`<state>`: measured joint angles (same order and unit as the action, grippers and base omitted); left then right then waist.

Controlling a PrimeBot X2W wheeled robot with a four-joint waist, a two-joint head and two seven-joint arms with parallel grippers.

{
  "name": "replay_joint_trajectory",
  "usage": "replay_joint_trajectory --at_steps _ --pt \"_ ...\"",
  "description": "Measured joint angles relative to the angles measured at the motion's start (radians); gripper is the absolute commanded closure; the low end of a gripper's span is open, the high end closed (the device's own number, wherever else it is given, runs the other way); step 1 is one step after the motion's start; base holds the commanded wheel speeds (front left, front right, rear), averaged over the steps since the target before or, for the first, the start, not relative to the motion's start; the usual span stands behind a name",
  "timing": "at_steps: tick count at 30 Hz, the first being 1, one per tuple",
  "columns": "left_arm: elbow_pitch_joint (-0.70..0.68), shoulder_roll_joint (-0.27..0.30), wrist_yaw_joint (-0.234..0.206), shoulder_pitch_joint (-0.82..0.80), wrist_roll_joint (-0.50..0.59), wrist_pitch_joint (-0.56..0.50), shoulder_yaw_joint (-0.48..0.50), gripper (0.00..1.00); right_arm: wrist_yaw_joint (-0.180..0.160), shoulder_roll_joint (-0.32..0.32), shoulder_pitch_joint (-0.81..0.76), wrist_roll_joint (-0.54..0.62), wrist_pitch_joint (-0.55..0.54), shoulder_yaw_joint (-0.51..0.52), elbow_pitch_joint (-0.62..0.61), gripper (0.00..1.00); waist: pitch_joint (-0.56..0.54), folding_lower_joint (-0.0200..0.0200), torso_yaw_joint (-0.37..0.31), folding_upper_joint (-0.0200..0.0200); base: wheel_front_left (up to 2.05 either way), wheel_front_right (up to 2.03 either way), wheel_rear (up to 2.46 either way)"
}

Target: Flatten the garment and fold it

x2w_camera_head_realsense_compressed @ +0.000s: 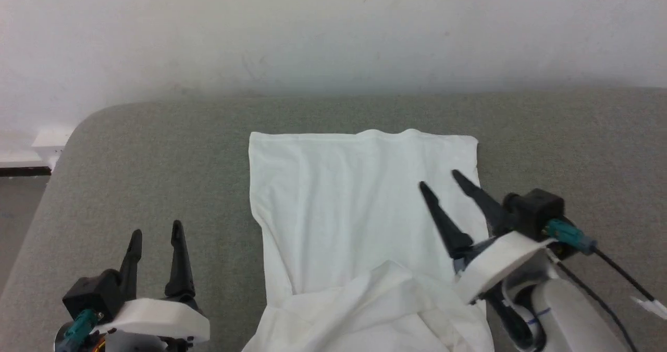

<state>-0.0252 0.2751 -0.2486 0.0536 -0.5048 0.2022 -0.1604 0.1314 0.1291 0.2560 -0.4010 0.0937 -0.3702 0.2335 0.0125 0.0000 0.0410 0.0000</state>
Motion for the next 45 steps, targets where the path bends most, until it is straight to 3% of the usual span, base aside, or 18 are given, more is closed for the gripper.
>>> replay_joint_trajectory --at_steps 5,7,11,15,22,32,42,43,45 --pt "0.006 0.014 0.002 -0.014 -0.006 -0.016 0.001 0.0 0.0 -0.009 -0.123 0.127 -0.08 0.258 -0.139 0.0 0.006 -0.0001 -0.029 0.0 0.0 0.0 0.0" --pt "0.02 0.021 0.021 -0.044 -0.022 -0.031 0.002 0.0 0.0 -0.024 -0.164 0.155 -0.11 0.345 -0.201 0.0 0.014 0.0 -0.039 0.0 0.0 0.0 0.0" --pt "0.077 0.048 0.069 -0.147 -0.059 -0.073 0.006 0.0 0.0 -0.05 -0.22 0.191 -0.175 0.422 -0.328 0.0 0.043 0.0 -0.057 0.0 0.0 0.0 0.0" --pt "0.168 0.079 0.136 -0.326 -0.105 -0.149 0.009 0.0 0.0 -0.068 -0.227 0.201 -0.209 0.434 -0.419 0.0 0.092 0.0 -0.078 0.0 0.0 0.0 0.0" --pt "0.398 0.145 0.24 -0.638 -0.144 -0.331 -0.016 0.0 0.0 -0.075 -0.212 0.18 -0.201 0.418 -0.447 0.0 0.199 0.0002 -0.126 0.0 0.0 0.0 0.0" --pt "0.706 0.208 0.313 -0.893 -0.221 -0.647 -0.049 0.0 0.0 -0.076 -0.162 0.135 -0.146 0.363 -0.409 0.0 0.337 0.0002 -0.211 0.0 0.0 0.0 0.0" --pt "0.845 0.269 0.345 -1.007 -0.224 -0.863 -0.115 0.0 0.0 -0.076 -0.138 0.11 -0.115 0.332 -0.374 0.0 0.433 -0.0002 -0.292 0.0 0.0 0.0 0.0" --pt "0.849 0.275 0.345 -1.019 -0.223 -0.888 -0.123 0.09 0.0 -0.076 -0.138 0.11 -0.115 0.331 -0.373 0.0 0.438 -0.0003 -0.299 0.0 0.0 0.0 0.0" --pt "0.849 0.284 0.349 -1.033 -0.223 -0.913 -0.133 1.0 0.0 -0.076 -0.137 0.11 -0.115 0.329 -0.373 0.0 0.447 -0.0004 -0.309 0.0 0.0 0.0 0.0"
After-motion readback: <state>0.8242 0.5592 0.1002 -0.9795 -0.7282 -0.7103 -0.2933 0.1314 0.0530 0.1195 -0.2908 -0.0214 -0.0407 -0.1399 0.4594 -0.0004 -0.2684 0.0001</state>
